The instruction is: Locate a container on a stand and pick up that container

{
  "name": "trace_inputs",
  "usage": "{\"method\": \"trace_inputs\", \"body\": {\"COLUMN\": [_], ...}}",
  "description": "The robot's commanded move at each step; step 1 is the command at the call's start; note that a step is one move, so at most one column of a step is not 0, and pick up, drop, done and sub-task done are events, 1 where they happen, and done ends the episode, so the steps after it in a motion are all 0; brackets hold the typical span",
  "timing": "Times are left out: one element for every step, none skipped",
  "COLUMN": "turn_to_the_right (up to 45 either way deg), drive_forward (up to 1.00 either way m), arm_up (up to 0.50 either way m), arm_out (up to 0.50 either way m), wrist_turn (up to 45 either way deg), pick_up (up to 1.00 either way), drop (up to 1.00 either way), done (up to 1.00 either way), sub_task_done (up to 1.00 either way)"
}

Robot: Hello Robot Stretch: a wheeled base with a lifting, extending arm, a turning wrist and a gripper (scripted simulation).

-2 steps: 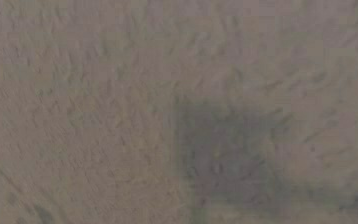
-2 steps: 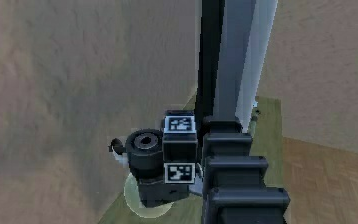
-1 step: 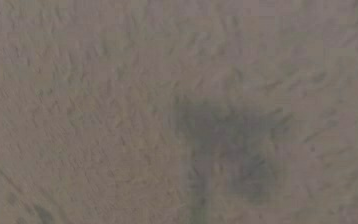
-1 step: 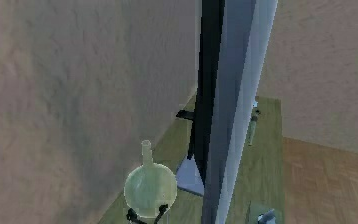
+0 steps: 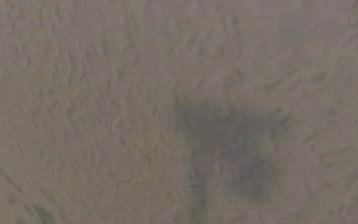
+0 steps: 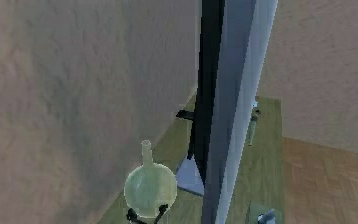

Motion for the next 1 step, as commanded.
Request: {"method": "trace_inputs", "body": {"turn_to_the_right": [0.0], "drive_forward": [0.0], "arm_up": [0.1], "arm_out": [0.0], "wrist_turn": [0.0], "pick_up": [0.0], "drop": [0.0], "done": [0.0], "sub_task_done": [0.0]}}
